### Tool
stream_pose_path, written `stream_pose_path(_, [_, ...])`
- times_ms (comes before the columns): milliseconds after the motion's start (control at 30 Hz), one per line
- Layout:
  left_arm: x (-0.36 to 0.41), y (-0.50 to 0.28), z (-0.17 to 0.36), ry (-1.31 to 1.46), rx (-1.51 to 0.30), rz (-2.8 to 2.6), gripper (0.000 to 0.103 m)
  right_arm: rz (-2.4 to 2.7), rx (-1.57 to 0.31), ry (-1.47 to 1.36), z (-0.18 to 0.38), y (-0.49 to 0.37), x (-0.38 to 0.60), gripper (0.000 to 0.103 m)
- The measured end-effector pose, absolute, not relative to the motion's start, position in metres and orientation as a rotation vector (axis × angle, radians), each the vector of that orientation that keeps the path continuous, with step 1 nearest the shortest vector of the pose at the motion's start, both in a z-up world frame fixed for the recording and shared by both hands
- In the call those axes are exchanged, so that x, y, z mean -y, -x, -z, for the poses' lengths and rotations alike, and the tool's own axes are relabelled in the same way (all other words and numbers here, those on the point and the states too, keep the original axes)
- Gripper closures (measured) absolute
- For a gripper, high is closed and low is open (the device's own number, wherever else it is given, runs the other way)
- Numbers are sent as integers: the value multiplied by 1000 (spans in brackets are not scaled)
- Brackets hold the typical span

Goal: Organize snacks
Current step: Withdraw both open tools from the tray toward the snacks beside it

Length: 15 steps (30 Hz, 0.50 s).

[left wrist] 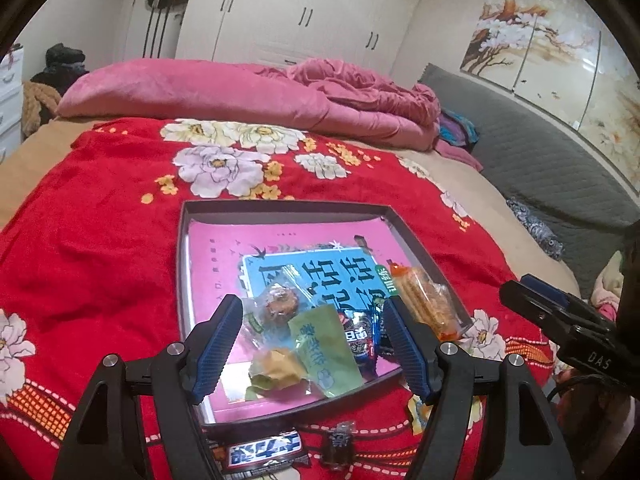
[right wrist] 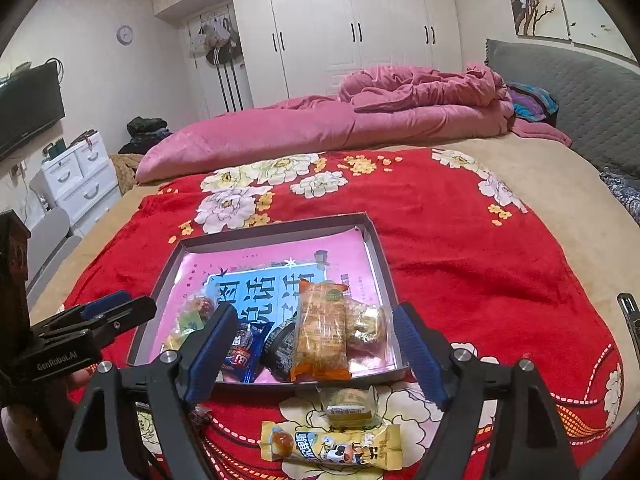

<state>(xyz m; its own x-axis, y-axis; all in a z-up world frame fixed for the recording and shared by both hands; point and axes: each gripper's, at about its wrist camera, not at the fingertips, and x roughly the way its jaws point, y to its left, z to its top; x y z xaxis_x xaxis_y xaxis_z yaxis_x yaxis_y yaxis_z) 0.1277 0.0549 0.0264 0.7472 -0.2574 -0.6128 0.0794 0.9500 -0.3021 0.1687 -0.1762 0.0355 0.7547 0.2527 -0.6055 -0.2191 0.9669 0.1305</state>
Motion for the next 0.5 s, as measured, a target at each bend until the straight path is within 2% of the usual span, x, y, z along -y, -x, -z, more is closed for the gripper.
stream_pose_path(500, [-86,-107,-28,307,-675,103,29,-251,-642,-80,-45,-157,187,23])
